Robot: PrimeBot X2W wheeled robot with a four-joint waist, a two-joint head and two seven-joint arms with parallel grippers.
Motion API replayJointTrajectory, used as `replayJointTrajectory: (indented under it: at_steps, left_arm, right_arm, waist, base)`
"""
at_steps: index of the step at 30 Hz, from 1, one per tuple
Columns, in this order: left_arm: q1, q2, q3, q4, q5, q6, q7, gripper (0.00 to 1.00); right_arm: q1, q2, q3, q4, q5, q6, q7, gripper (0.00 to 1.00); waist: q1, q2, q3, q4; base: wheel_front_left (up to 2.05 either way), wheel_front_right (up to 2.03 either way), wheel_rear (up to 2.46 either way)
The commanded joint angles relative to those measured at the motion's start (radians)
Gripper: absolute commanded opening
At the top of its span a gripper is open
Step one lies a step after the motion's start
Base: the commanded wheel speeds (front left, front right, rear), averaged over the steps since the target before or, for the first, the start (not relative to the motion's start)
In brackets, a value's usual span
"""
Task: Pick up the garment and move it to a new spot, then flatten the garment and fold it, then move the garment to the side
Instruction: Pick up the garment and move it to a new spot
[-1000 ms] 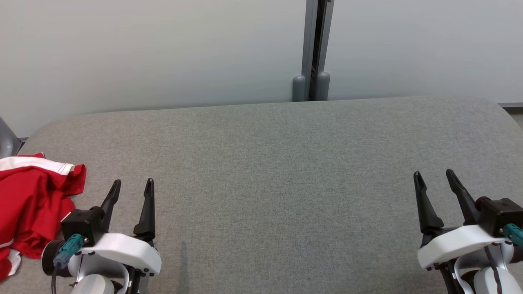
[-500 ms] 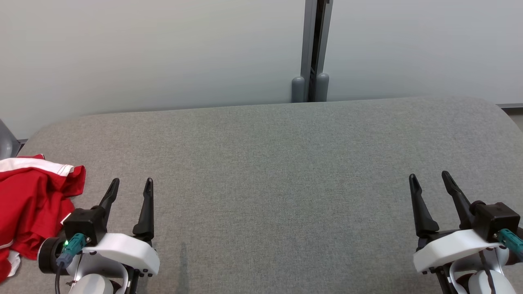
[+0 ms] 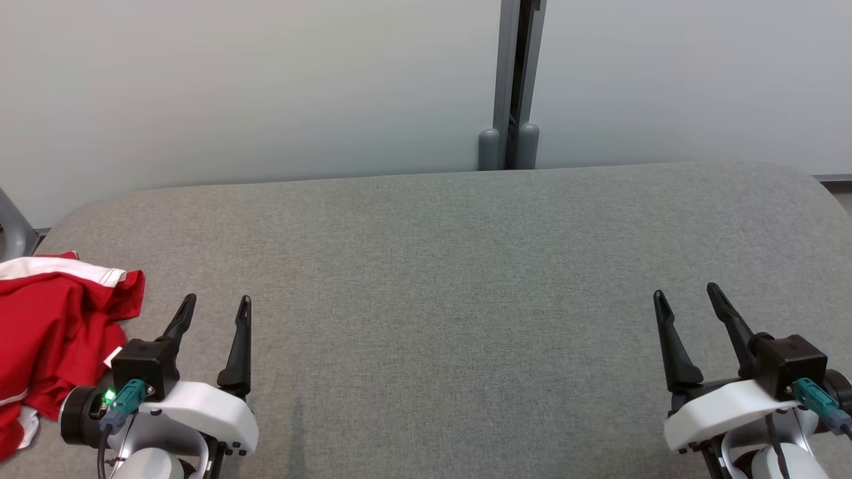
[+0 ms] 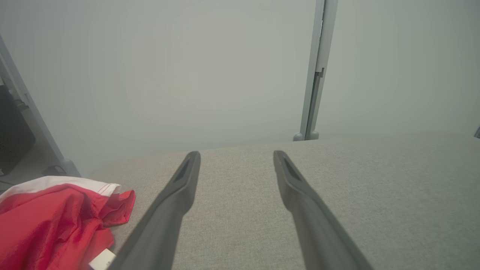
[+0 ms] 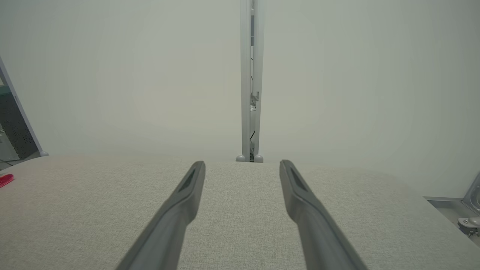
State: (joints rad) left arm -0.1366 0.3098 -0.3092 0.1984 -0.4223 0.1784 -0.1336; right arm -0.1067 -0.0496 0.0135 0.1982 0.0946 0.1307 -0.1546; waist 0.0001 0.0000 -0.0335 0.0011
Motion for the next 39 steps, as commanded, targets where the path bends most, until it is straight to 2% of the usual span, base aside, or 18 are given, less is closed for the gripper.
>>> replayJointTrajectory:
  at_steps: [1,11,30,39]
  left_arm:
    - [-0.008,0.004,0.000,0.002,-0.004,0.003,0.000,1.00]
    - [-0.014,0.006,0.001,0.001,-0.016,0.006,-0.003,1.00]
    - [0.015,0.024,0.029,-0.021,-0.039,0.033,-0.019,1.00]
    - [0.026,0.021,0.030,-0.030,-0.048,0.046,-0.023,1.00]
  right_arm:
    - [0.012,-0.002,-0.001,0.002,-0.001,0.000,-0.005,1.00]
    - [0.015,-0.002,0.003,0.014,0.037,0.000,-0.011,1.00]
    - [-0.041,-0.003,0.093,0.065,0.139,0.000,-0.047,1.00]
    - [-0.060,-0.003,0.109,0.091,0.144,0.000,-0.059,1.00]
  waist:
    - [-0.0001,0.0000,-0.001,0.003]
    - [-0.0001,0.0000,-0.007,0.067]
    - [-0.0001,0.0000,0.001,0.316]
    - [-0.0001,0.0000,0.002,0.357]
  base:
    - [0.00,0.00,0.00]
    - [0.00,0.00,0.00]
    - [0.00,0.00,0.00]
    - [0.00,0.00,0.00]
